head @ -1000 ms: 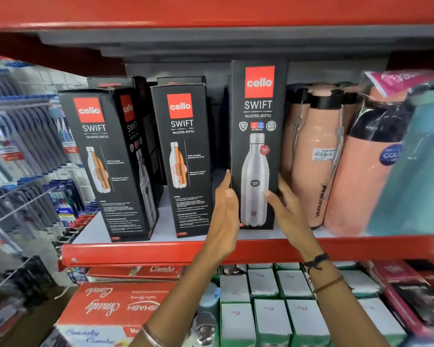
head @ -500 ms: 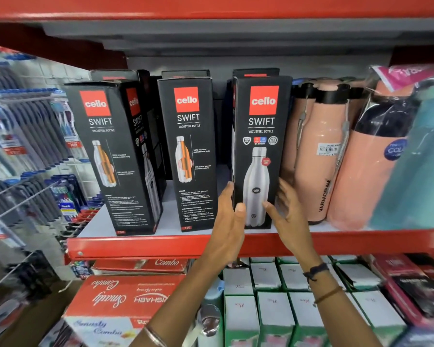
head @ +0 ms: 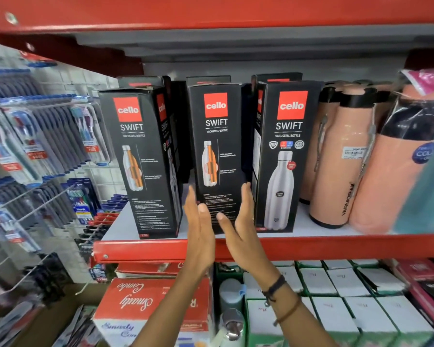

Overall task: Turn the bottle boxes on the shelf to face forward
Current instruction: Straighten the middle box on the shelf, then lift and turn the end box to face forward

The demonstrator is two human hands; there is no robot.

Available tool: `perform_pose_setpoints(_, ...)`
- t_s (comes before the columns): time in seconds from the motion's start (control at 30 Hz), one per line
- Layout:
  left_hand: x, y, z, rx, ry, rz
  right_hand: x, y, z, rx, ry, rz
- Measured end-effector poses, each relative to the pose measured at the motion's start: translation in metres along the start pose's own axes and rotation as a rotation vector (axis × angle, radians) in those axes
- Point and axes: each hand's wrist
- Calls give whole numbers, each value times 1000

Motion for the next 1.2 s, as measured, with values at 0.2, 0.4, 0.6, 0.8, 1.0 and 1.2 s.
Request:
perform_pose_setpoints(0.2,-9,25,-14,70,78,149,-16,-3,8,-19,-53,-62)
perform_pose_setpoints(0.4,0,34,-27,86,-16,212,-24,2,19,89,-15,-148)
perform_pose_setpoints(0.6,-21,33,-39,-24,-25,-13,-29,3,14,-101,-5,-201)
perform_pose_setpoints(0.8,-26,42,-22,90,44,229,-31,3,-1,-22,27,-138)
perform_pose_setpoints(1.0,-19,44,-3,86,67,249,-27,1,-18,35,-8,-138)
perform_pose_setpoints(1.2,-16,44,1,7,72,265,-25,3,-23,9,-35,-132)
Point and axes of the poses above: each hand's wrist, its own x-axis away from the middle knuckle, its own y-axis out of the back of the hand, z = x × y, and after that the axes turned 4 degrees about x, right-handed
